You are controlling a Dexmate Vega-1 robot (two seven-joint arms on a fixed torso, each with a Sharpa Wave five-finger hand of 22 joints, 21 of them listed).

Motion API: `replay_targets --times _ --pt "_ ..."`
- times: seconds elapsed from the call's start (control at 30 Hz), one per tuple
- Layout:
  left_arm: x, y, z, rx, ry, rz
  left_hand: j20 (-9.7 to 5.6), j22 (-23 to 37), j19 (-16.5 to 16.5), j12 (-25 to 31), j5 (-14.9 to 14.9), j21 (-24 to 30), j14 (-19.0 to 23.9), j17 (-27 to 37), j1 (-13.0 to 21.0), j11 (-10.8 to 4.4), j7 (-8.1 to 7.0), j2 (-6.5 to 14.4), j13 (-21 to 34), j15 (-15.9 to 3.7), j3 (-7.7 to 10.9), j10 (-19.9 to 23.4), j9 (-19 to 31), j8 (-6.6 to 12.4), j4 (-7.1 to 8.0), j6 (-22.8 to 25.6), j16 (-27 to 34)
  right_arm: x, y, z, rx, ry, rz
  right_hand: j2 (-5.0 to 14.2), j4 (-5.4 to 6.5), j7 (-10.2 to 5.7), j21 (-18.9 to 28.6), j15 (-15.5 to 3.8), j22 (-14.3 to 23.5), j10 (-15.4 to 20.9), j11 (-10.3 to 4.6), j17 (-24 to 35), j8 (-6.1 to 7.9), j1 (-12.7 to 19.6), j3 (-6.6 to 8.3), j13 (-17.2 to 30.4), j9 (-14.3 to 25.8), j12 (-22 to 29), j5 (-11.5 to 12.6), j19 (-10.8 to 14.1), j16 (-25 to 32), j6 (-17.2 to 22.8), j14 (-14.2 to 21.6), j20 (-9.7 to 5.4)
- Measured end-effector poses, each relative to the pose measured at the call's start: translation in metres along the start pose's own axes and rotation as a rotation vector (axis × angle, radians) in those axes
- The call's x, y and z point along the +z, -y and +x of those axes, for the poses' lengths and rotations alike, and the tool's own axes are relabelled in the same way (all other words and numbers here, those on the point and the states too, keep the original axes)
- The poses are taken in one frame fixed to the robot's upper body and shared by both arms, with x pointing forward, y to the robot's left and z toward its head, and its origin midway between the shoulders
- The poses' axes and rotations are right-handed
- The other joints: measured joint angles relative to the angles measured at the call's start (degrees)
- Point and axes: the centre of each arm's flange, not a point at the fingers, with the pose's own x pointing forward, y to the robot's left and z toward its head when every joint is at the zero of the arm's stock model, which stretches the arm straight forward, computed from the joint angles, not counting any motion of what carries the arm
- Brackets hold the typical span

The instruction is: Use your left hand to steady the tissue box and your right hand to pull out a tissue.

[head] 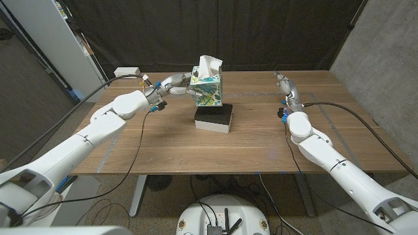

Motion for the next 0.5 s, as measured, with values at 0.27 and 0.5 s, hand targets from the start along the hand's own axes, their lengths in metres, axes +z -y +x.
replay_targets --times 0.27,0.5 --pt "0.001 0.001 -0.001 0.004 -0.004 0.002 0.16 0.00 -0.45 -0.21 0.00 -0.13 -0.20 0.00 -0.16 -0.31 0.00 0.15 0.20 0.20 0.00 -0.31 0.00 0.00 0.00 0.00 0.00 -0.001 0.002 -0.009 0.007 0.002 0.042 0.00 0.00 0.00 0.00 0.00 0.00 0.00 0.00 0.00 0.00 0.00 0.00 0.00 0.00 0.00 0.00 0.00 0.00 0.00 0.00 0.00" --pt "0.001 0.001 -0.001 0.005 -0.005 0.001 0.02 0.00 -0.62 -0.20 -0.01 -0.21 -0.23 0.00 -0.16 -0.10 -0.01 0.15 0.20 0.19 -0.01 -0.51 -0.01 -0.01 -0.01 -0.01 -0.40 -0.001 0.004 -0.019 0.014 0.005 0.070 0.00 0.00 0.00 0.00 -0.22 0.00 -0.22 -0.22 0.01 -0.20 0.00 0.00 0.00 0.00 0.00 0.00 -0.20 0.00 0.00 -0.22 -0.64"
